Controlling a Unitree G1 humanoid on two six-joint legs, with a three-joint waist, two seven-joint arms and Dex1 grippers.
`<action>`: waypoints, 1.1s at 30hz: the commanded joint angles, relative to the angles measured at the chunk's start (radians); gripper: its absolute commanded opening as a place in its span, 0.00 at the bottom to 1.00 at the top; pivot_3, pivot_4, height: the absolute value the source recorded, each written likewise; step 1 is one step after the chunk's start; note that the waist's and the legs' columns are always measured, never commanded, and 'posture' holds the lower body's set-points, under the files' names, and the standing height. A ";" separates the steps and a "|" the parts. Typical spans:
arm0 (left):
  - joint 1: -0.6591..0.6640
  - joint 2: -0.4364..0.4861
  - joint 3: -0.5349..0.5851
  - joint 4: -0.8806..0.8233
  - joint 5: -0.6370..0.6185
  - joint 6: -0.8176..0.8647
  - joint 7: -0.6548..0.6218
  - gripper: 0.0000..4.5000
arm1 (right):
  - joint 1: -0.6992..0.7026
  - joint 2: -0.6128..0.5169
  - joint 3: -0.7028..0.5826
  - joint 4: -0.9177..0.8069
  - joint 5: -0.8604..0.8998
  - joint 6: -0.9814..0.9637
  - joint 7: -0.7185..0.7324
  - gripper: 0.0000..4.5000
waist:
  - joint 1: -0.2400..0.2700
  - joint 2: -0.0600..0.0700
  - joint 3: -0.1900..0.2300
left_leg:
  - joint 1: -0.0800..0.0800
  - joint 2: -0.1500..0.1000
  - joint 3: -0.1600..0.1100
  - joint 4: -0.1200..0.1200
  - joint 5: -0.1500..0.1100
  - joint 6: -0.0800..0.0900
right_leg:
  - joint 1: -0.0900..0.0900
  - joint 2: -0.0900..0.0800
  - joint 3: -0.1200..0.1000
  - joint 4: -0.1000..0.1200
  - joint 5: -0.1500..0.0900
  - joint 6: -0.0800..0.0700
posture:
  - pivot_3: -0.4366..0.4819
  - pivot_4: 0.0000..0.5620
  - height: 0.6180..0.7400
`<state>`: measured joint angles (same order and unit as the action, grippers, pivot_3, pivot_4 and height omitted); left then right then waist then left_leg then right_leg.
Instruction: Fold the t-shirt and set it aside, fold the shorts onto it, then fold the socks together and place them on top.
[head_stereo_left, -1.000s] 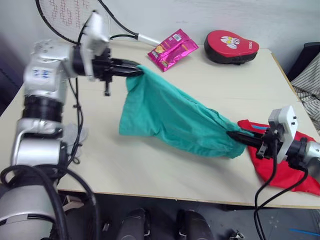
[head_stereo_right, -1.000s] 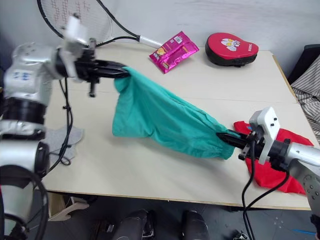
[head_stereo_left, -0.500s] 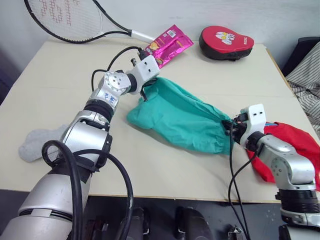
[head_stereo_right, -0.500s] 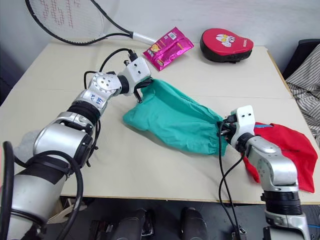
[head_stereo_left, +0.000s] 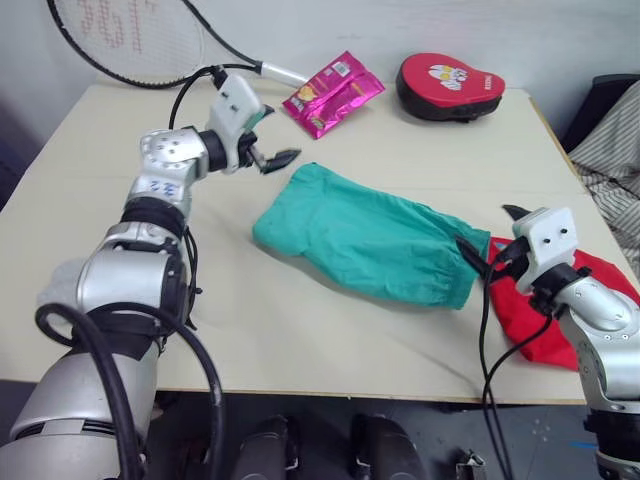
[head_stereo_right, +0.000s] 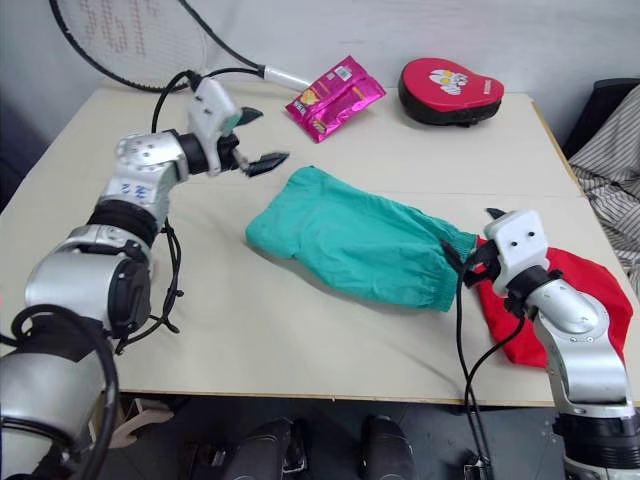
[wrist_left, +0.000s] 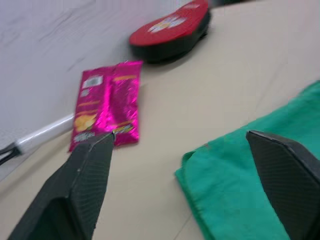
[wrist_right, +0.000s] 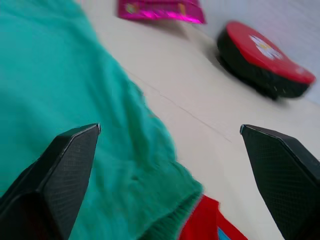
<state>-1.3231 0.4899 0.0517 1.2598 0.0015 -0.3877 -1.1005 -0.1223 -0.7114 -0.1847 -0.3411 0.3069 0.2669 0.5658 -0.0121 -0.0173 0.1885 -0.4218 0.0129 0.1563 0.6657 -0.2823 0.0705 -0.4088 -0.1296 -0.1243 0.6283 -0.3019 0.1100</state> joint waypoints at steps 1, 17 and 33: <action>0.122 0.063 -0.025 -0.100 -0.028 -0.087 -0.262 0.99 | 0.049 -0.027 0.062 -0.145 0.037 0.004 0.105 1.00 | -0.014 0.000 0.000 | 0.000 0.000 0.000 0.000 0.000 -0.001 | 0.000 0.000 0.000 0.001 0.000 0.000 | 0.48 0.27 1.00; 0.244 -0.096 -0.254 -0.069 0.266 -0.243 0.211 1.00 | -0.048 0.069 0.418 0.030 -0.475 0.039 -0.136 0.79 | 0.017 -0.002 -0.001 | -0.003 -0.001 -0.004 0.015 -0.005 0.003 | 0.001 -0.013 0.003 0.005 0.000 -0.001 | 0.48 0.27 1.00; 0.277 -0.115 -0.181 -0.100 0.126 -0.120 -0.022 0.04 | -0.105 0.027 0.328 0.149 -0.385 -0.131 0.048 0.00 | 0.006 -0.002 -0.001 | -0.002 -0.001 -0.005 0.016 -0.005 0.004 | 0.001 -0.012 -0.003 0.010 0.000 0.000 | 0.48 0.27 1.00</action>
<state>-1.0651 0.3469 -0.1491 1.2231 0.1710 -0.5085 -1.0502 -0.2200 -0.6705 0.1757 -0.1999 -0.0947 0.1951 0.5935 -0.0062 -0.0197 0.1875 -0.4242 0.0123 0.1517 0.6816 -0.2868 0.0744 -0.4074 -0.1408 -0.1277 0.6376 -0.3019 0.1095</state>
